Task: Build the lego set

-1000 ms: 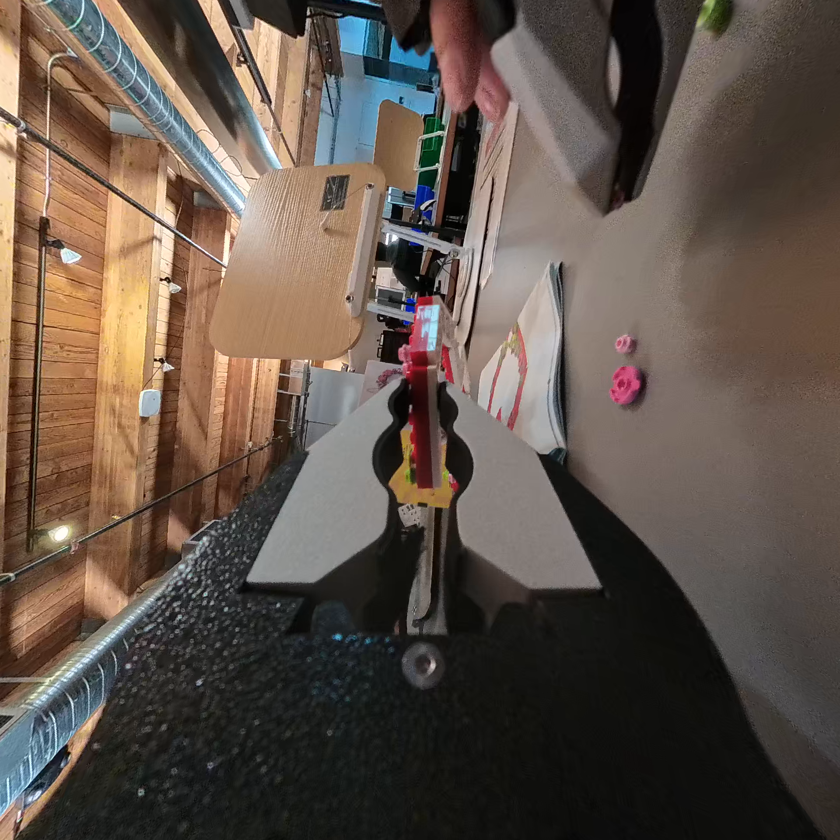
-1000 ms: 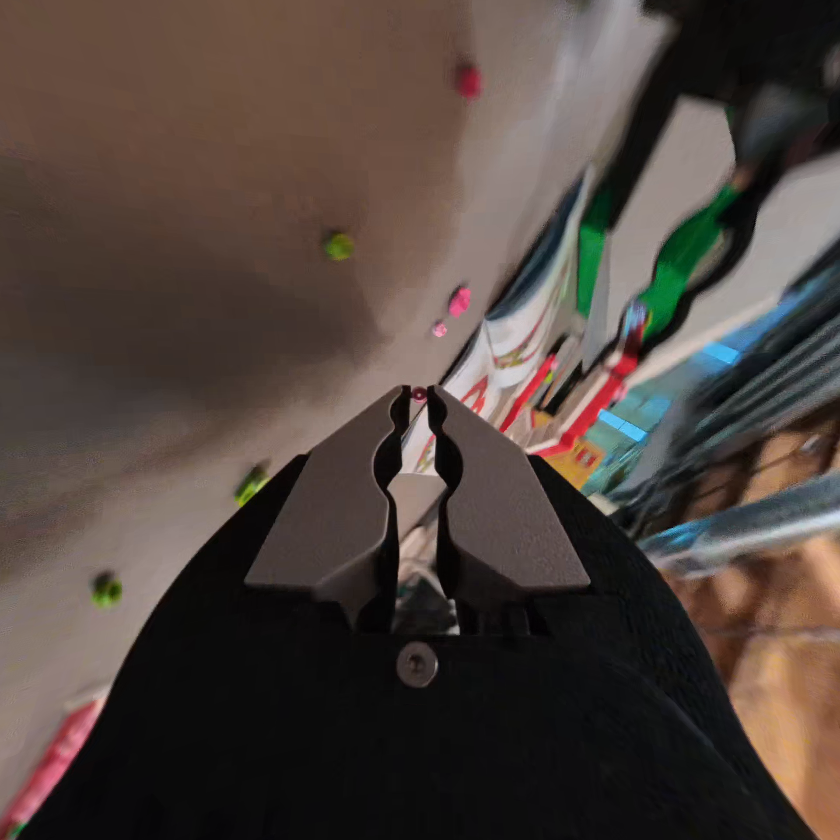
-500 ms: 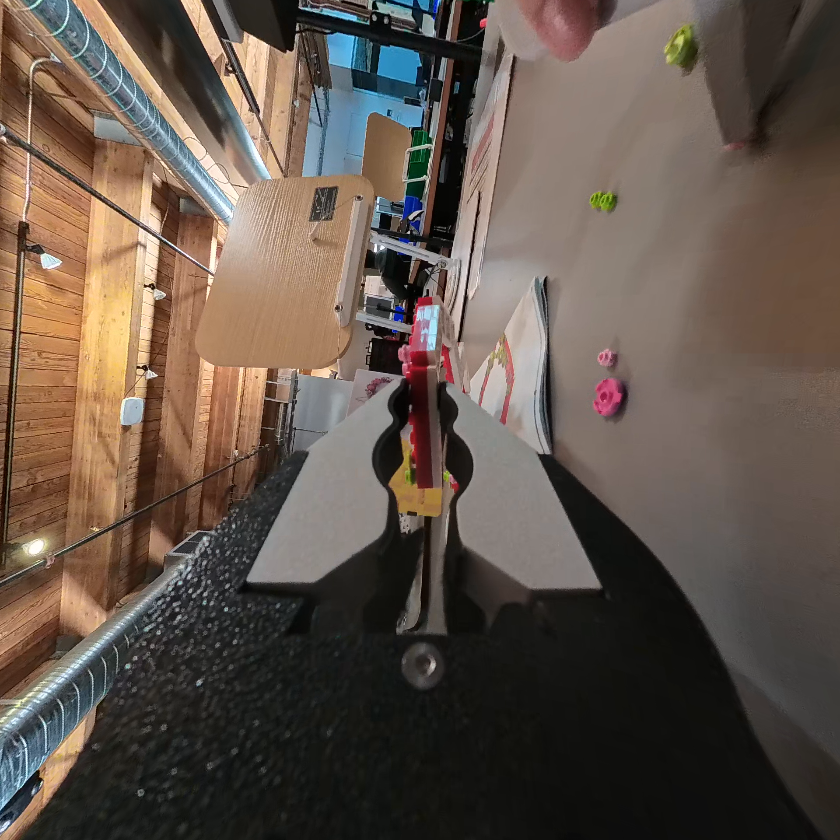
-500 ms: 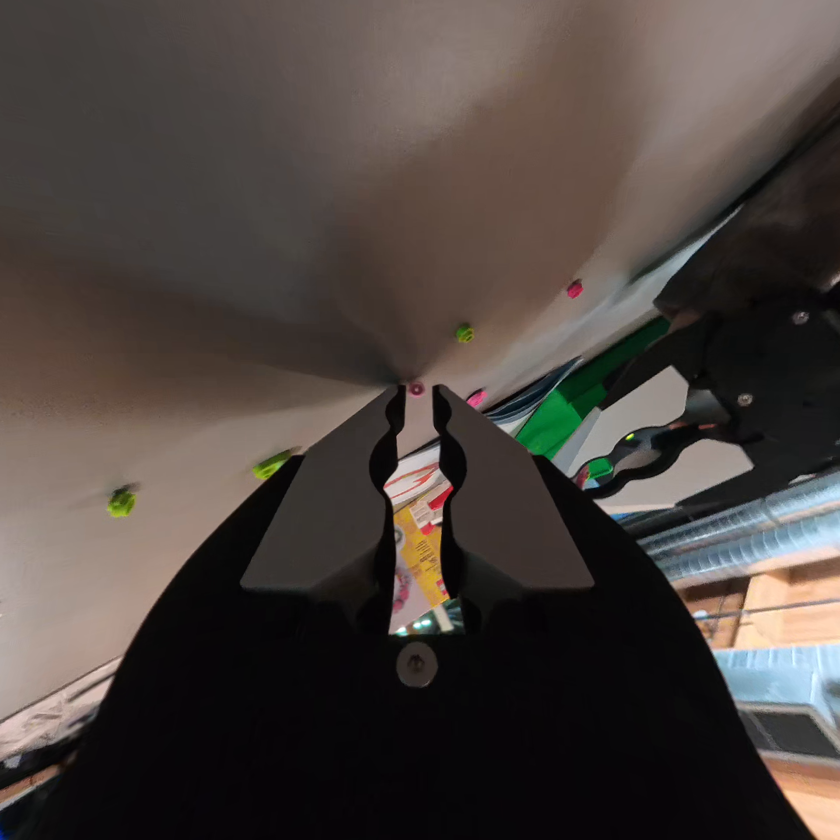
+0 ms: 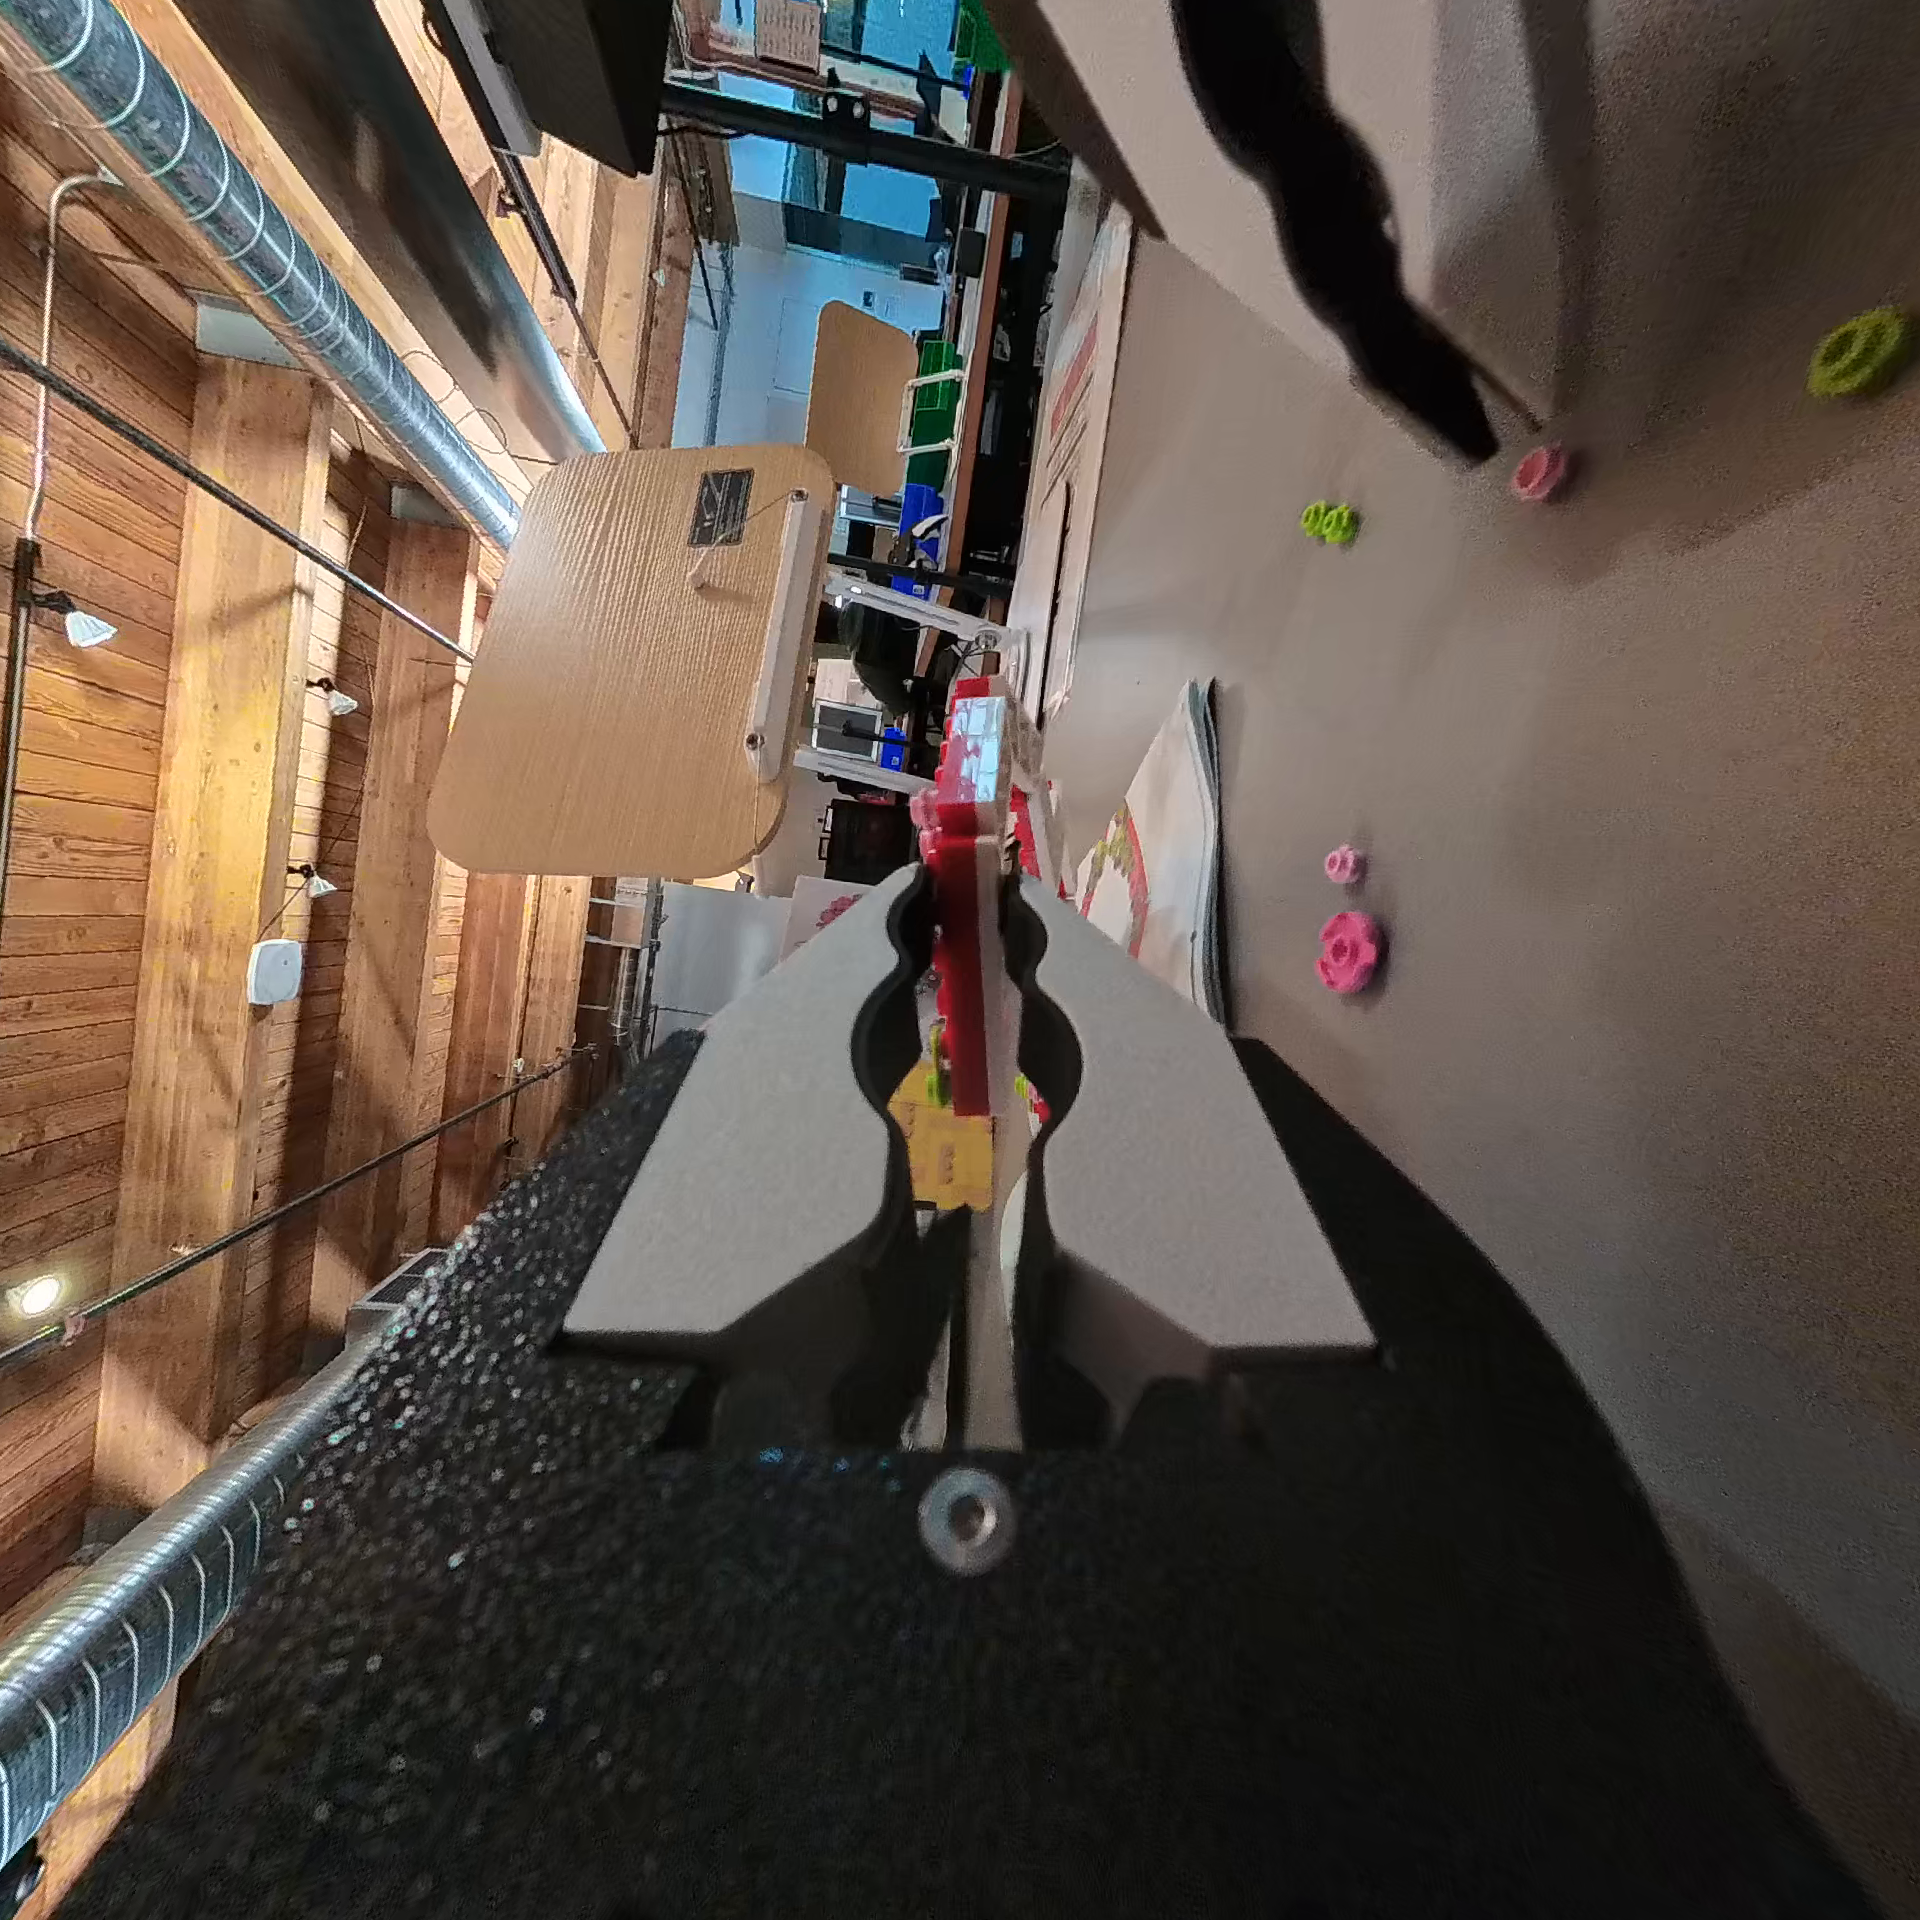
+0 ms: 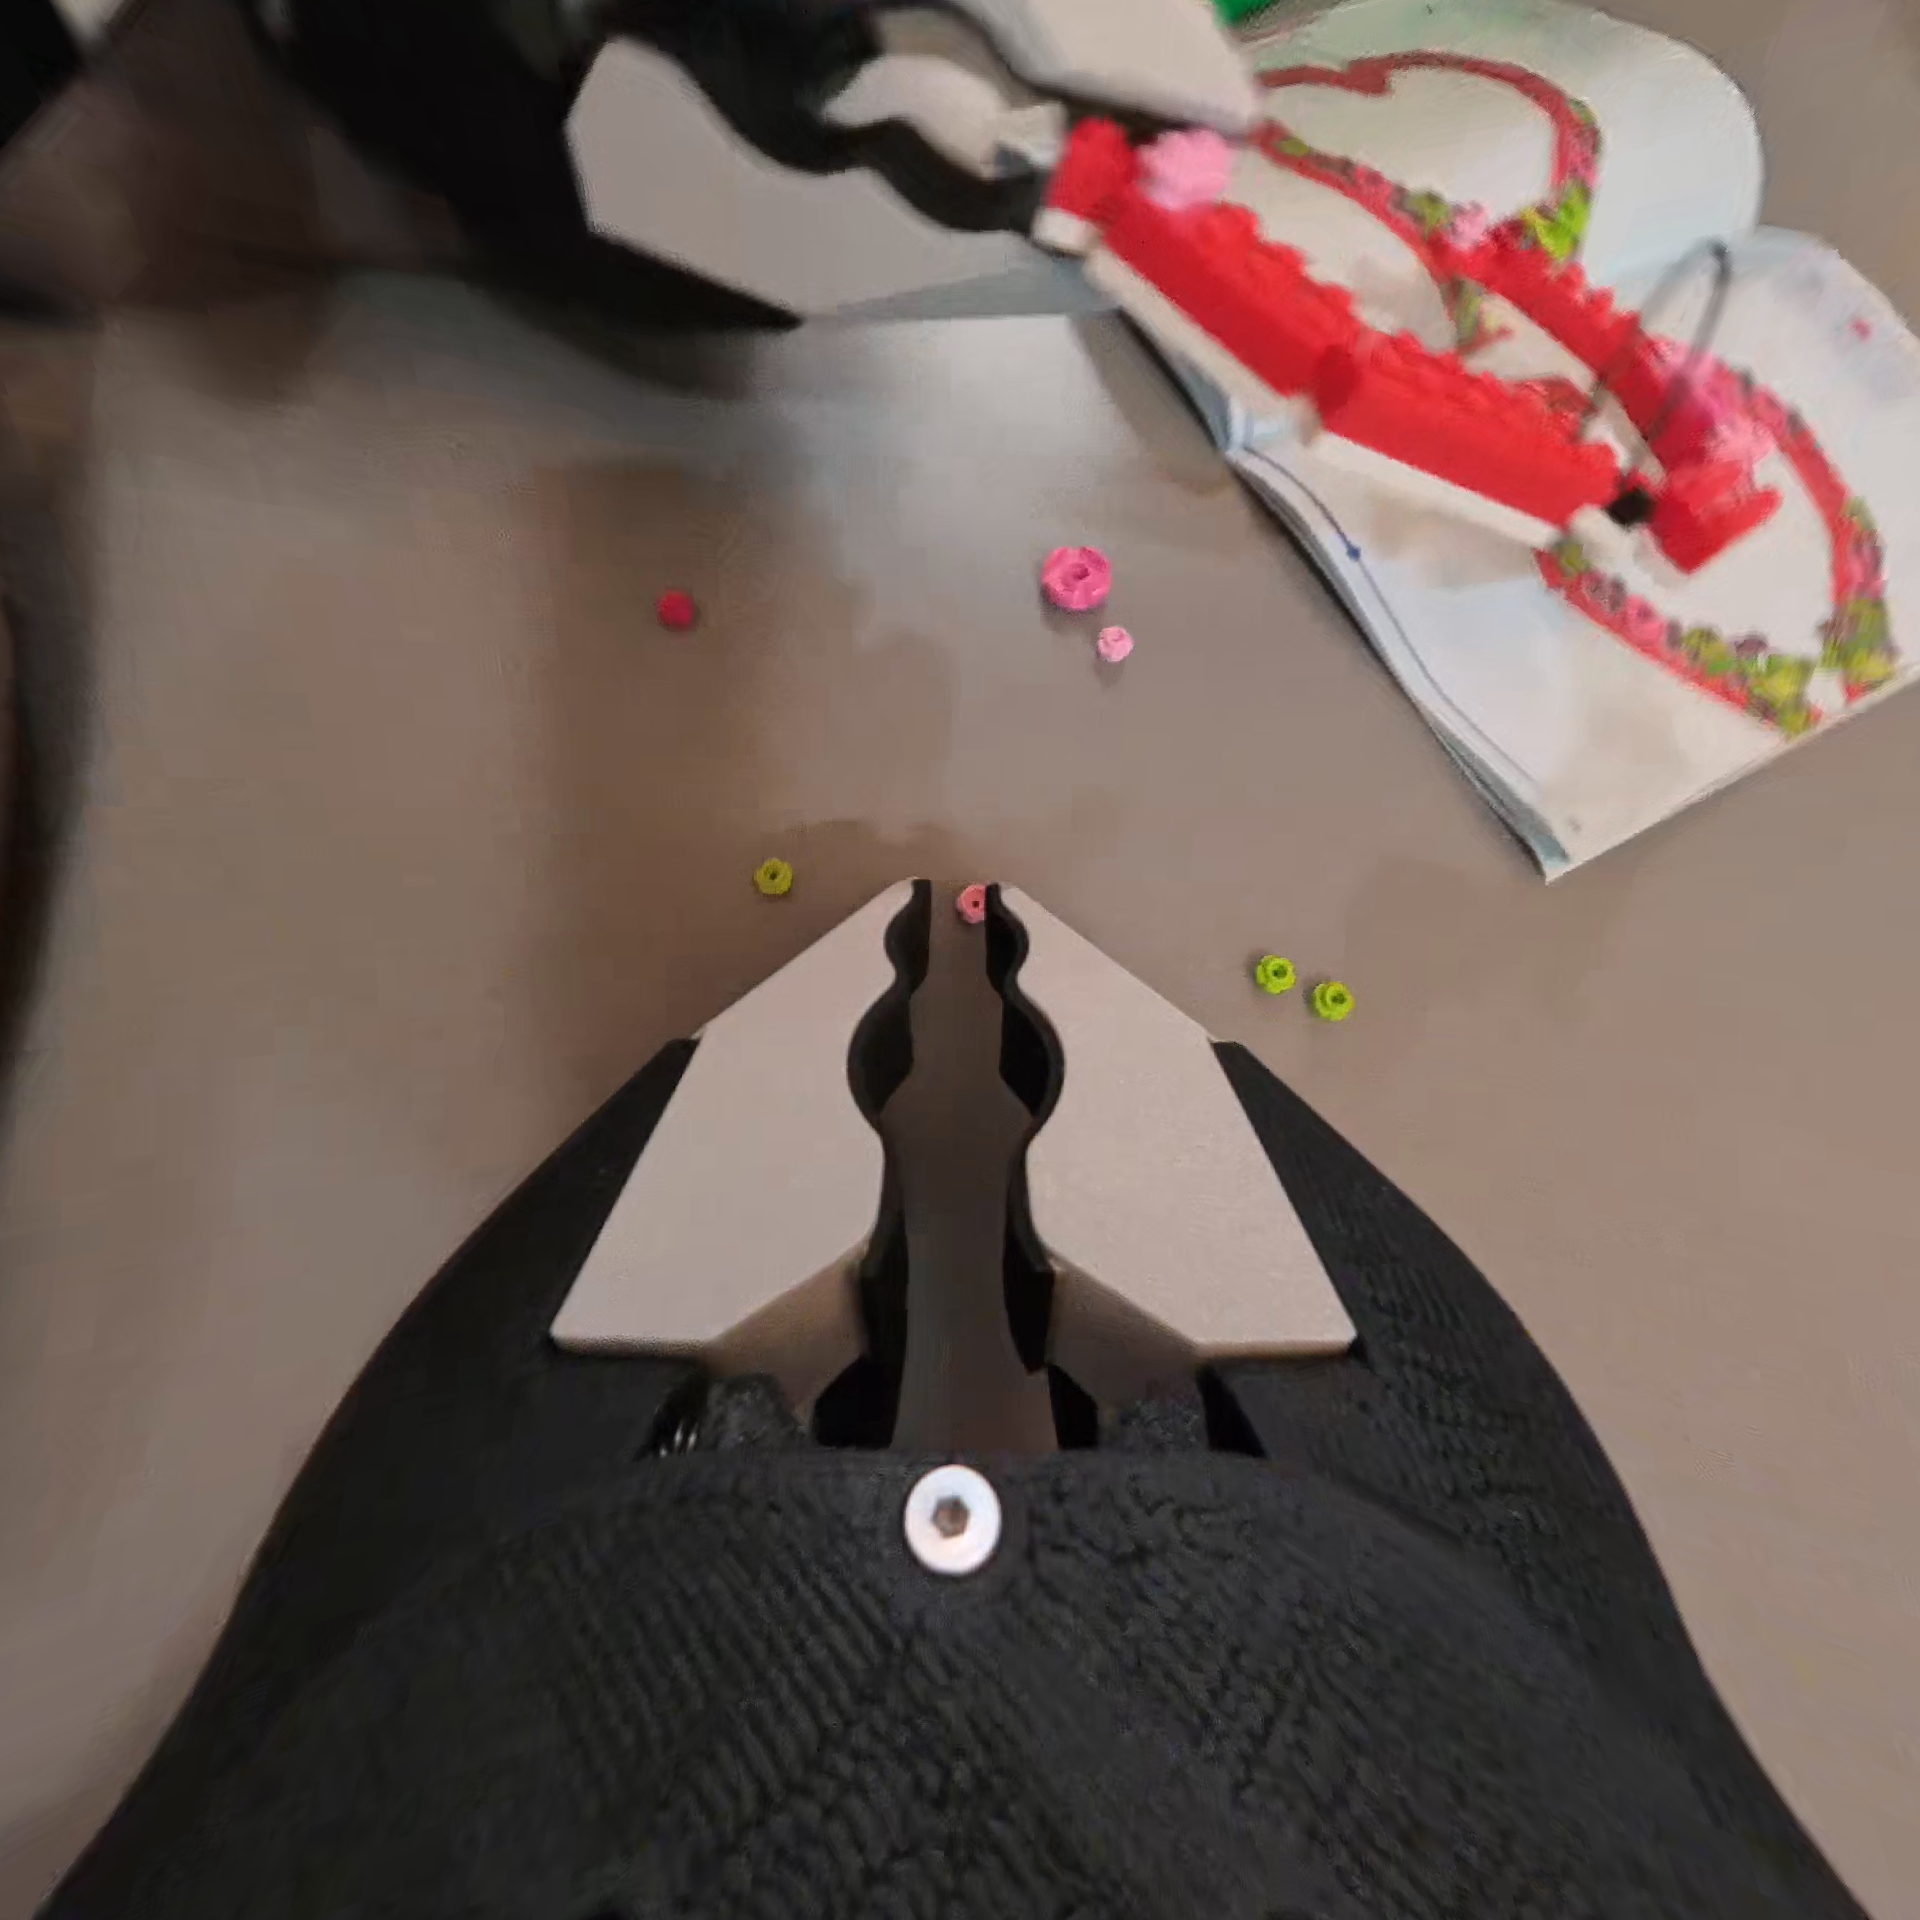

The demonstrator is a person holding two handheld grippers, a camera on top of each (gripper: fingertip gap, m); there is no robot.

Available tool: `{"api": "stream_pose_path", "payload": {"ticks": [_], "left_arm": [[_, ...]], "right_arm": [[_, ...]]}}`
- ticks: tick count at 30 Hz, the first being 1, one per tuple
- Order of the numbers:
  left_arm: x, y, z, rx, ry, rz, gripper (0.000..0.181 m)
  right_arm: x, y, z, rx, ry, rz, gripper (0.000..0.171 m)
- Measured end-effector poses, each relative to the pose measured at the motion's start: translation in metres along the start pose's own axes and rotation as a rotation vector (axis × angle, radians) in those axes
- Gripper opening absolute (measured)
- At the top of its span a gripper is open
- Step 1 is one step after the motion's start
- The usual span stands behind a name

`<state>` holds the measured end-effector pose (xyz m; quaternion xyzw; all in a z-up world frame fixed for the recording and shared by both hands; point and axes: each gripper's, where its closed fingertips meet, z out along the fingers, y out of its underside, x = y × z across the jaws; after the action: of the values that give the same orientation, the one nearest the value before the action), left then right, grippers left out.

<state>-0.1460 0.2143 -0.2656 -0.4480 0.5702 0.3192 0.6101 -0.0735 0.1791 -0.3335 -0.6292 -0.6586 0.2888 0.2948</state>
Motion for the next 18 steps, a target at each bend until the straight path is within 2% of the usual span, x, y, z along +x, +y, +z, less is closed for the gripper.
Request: {"api": "stream_pose_path", "payload": {"ticks": [4, 13, 18], "left_arm": [[0.0014, -0.0002, 0.0008, 0.001, 0.007, -0.003, 0.011], [0.0024, -0.0004, 0.0021, 0.001, 0.013, -0.001, 0.010], [0.0025, -0.0002, 0.0025, 0.001, 0.017, -0.004, 0.010]], "right_arm": [[0.0050, -0.0006, -0.0008, 0.038, -0.043, 0.214, 0.012], [0.0091, 0.0059, 0.0047, -0.042, -0.071, 0.211, 0.009], [0.0096, 0.0055, 0.0064, -0.065, -0.091, 0.184, 0.000]]}}
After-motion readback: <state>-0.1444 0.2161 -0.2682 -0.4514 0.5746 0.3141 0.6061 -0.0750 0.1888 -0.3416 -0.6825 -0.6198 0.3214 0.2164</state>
